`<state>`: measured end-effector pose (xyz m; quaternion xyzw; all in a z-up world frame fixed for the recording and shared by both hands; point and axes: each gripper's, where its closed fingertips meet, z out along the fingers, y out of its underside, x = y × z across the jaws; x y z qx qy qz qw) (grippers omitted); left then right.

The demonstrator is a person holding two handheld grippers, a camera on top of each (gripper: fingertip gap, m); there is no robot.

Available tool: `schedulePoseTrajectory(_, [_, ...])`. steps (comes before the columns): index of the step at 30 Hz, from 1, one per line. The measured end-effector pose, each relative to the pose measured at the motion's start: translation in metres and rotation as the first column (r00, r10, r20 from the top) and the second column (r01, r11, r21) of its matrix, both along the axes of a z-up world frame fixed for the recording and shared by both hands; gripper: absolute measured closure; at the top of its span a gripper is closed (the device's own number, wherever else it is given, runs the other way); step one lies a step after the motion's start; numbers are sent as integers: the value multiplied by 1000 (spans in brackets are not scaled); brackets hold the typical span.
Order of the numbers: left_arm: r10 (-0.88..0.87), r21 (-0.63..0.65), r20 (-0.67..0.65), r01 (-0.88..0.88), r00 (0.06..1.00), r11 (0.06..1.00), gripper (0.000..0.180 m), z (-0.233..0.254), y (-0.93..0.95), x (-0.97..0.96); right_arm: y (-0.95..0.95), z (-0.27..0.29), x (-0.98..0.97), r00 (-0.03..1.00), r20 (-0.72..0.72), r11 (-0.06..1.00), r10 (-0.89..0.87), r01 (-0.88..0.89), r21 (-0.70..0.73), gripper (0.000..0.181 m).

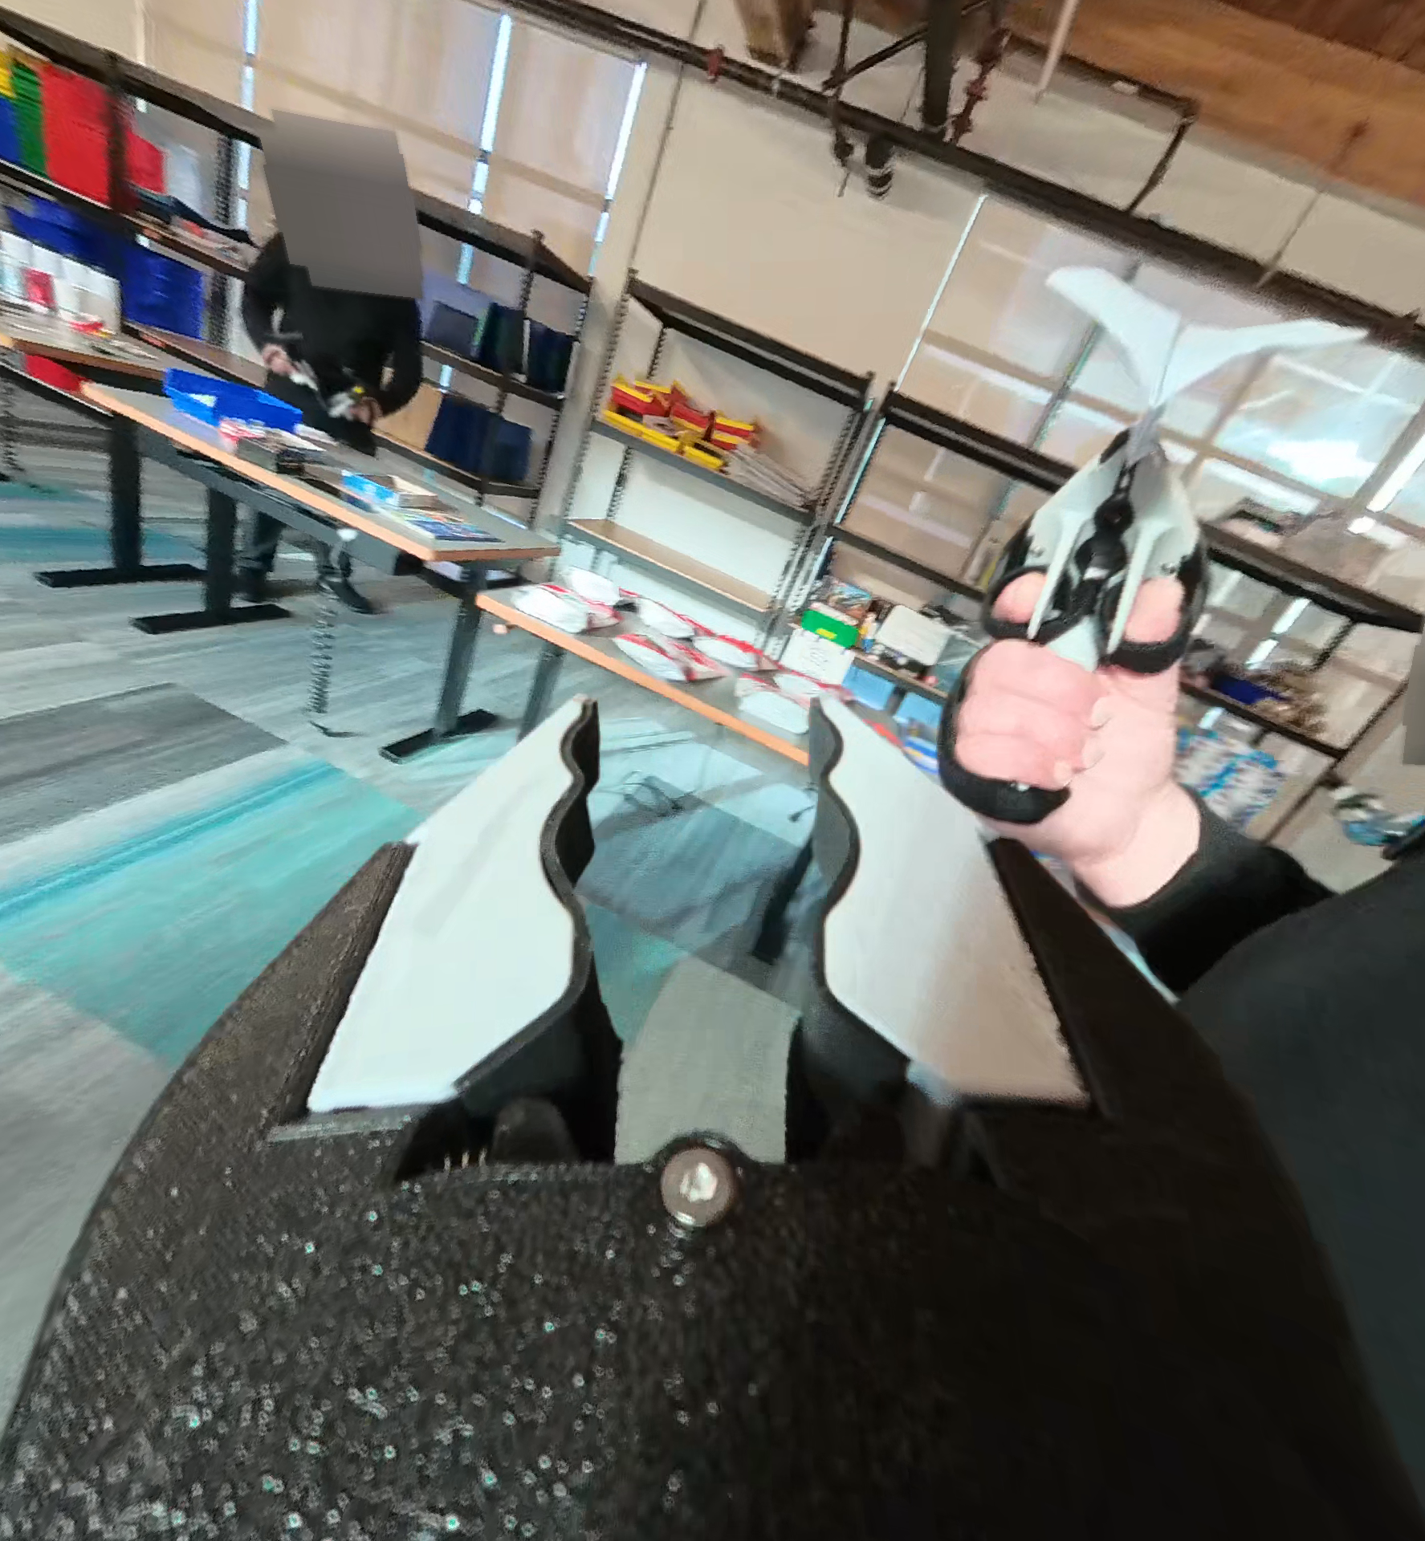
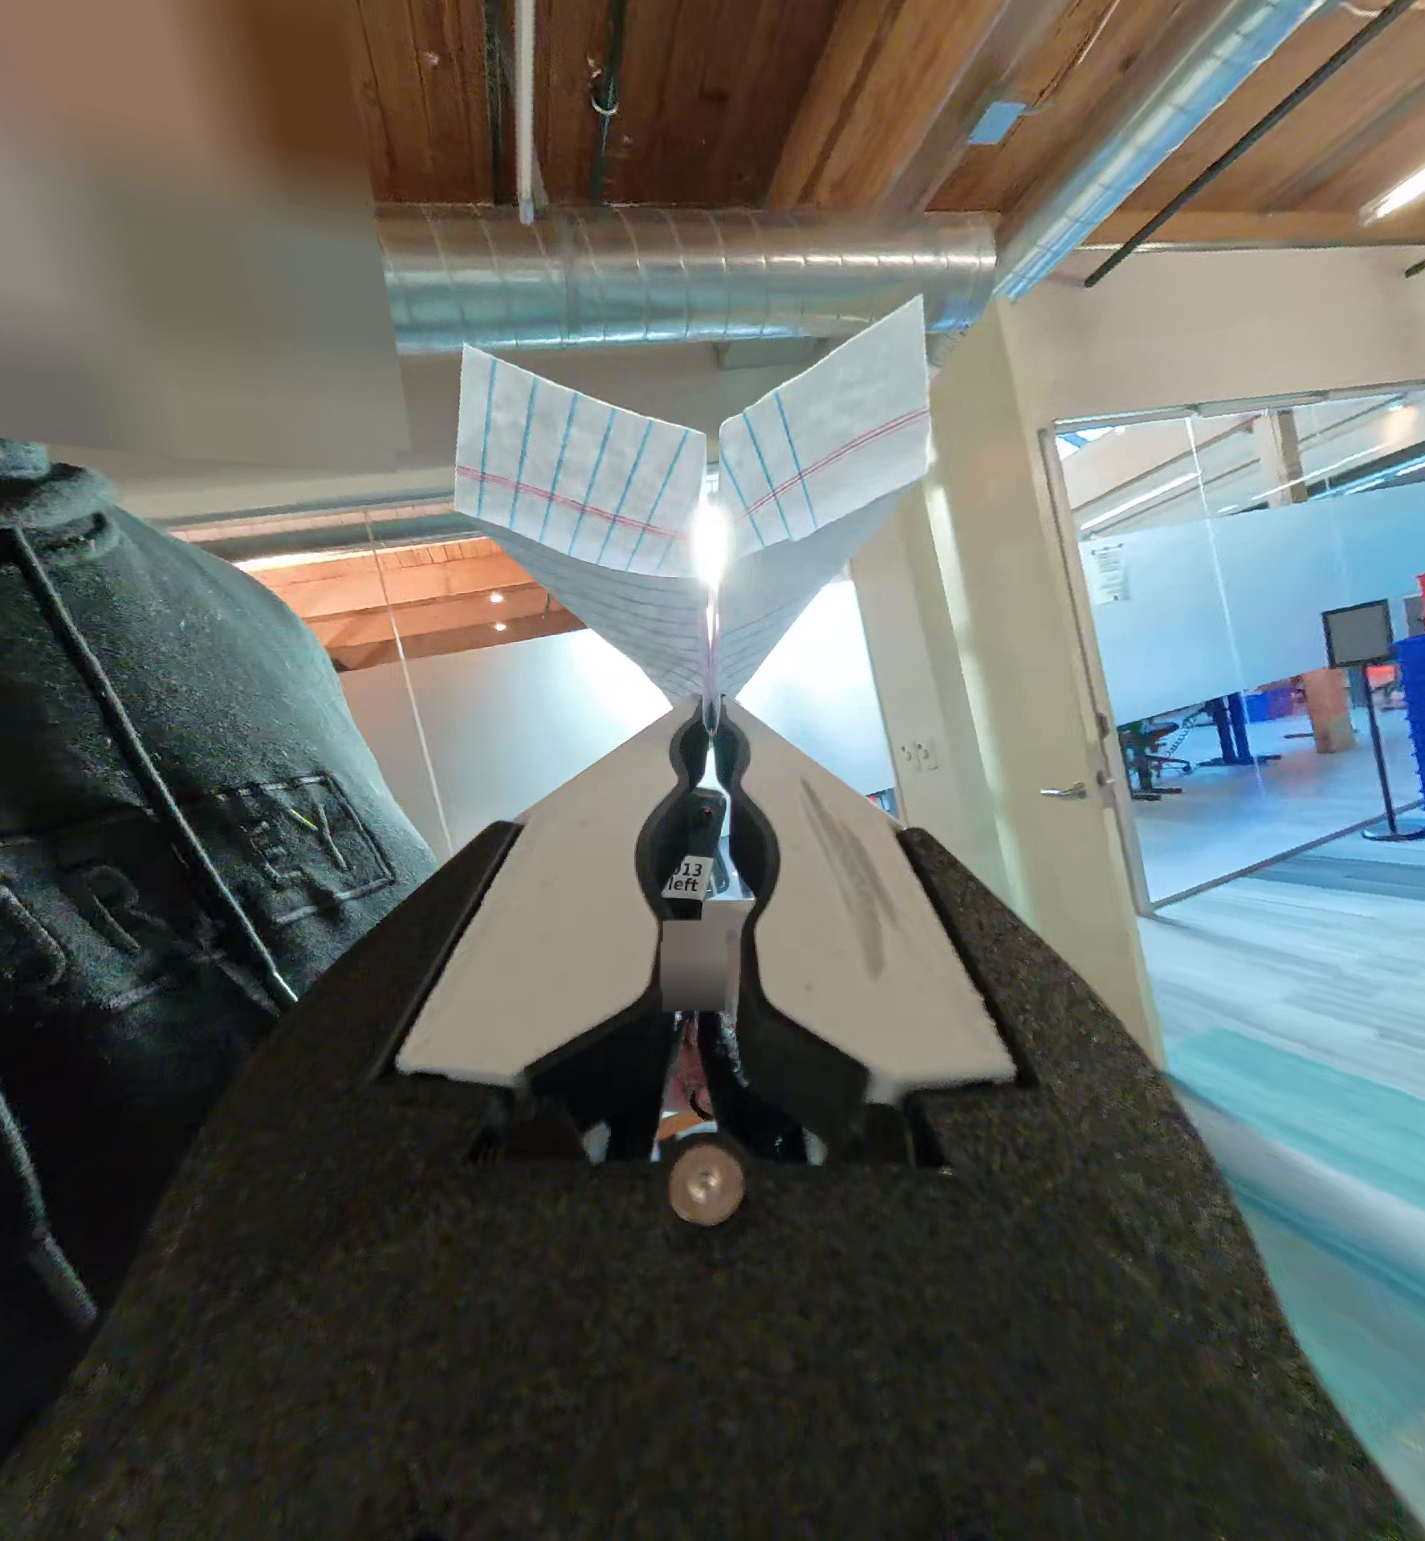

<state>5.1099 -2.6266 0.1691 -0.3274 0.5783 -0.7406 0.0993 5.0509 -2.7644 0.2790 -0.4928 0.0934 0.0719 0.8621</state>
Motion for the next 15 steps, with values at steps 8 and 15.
schedulePoseTrajectory(8, [-219,-52,1,219,976,974,132,-7,-33,366,-29,-39,328,956,-189,962,-226,249,109,181])
schedulePoseTrajectory(15, [-460,72,110,455,881,888,126,29,-128,633,-93,-43,588,890,-206,900,-408,430,77,181])
